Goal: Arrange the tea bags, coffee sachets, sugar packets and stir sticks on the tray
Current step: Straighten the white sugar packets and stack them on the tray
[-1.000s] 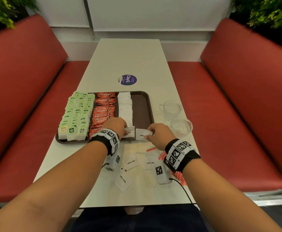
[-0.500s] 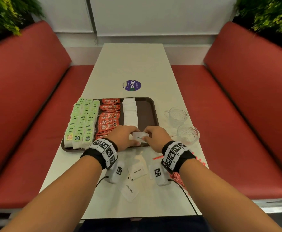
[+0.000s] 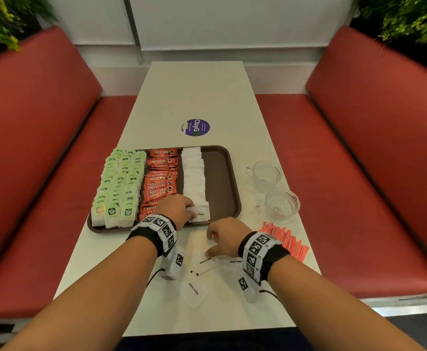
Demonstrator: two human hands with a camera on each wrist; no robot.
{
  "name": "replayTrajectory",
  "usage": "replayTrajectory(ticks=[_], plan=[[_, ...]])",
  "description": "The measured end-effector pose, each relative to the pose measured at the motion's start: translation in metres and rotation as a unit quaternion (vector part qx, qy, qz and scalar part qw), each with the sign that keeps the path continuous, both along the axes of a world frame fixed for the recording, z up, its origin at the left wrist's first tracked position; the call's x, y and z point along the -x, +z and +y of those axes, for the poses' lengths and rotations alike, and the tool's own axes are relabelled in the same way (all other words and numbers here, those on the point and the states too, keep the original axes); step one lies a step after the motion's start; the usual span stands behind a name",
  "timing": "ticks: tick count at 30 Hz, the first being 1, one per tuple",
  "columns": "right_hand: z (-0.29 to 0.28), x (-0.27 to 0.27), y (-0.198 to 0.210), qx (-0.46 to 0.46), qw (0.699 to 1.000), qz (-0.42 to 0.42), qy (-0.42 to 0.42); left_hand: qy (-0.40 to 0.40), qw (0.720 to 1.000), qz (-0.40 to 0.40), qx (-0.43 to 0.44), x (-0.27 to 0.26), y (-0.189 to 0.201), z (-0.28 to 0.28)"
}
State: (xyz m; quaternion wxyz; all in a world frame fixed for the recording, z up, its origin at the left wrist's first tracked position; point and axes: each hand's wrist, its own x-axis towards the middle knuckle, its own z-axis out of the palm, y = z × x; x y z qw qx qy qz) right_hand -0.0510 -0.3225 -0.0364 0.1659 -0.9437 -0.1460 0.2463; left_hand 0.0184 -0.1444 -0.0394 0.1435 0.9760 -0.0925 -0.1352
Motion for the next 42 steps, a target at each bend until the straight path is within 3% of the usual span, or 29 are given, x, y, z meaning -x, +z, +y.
replayTrajectory(ticks=[11,18,23,27,30,34,37,42], plan=[[0.017,0.002,-0.005,0.045,0.996,0.013,0.077,0.021,0.998,-0.038,-0.051,-0.006,-0.003,-0.007],[0.017,0.001,-0.002,0.111,0.990,-0.020,0.083,0.031,0.997,-0.072,0.014,0.002,-0.001,-0.001],[0.015,0.005,-0.005,0.130,0.987,-0.018,0.092,-0.042,0.997,-0.039,0.059,0.024,0.009,0.007],[0.013,0.008,0.001,0.138,0.985,-0.018,0.101,-0.149,0.989,0.009,0.018,0.048,0.016,0.016],[0.004,0.009,0.012,0.090,0.994,-0.029,0.050,-0.197,0.980,-0.005,-0.022,0.065,0.012,0.022],[-0.007,0.013,0.019,-0.020,0.998,-0.037,-0.037,-0.292,0.953,0.060,-0.044,0.087,0.001,0.028],[-0.010,0.016,0.023,-0.050,0.997,-0.040,-0.052,-0.352,0.930,0.090,-0.050,0.102,-0.005,0.026],[-0.009,0.024,0.028,-0.069,0.995,-0.037,-0.062,-0.364,0.923,0.095,-0.085,0.108,-0.009,0.018]])
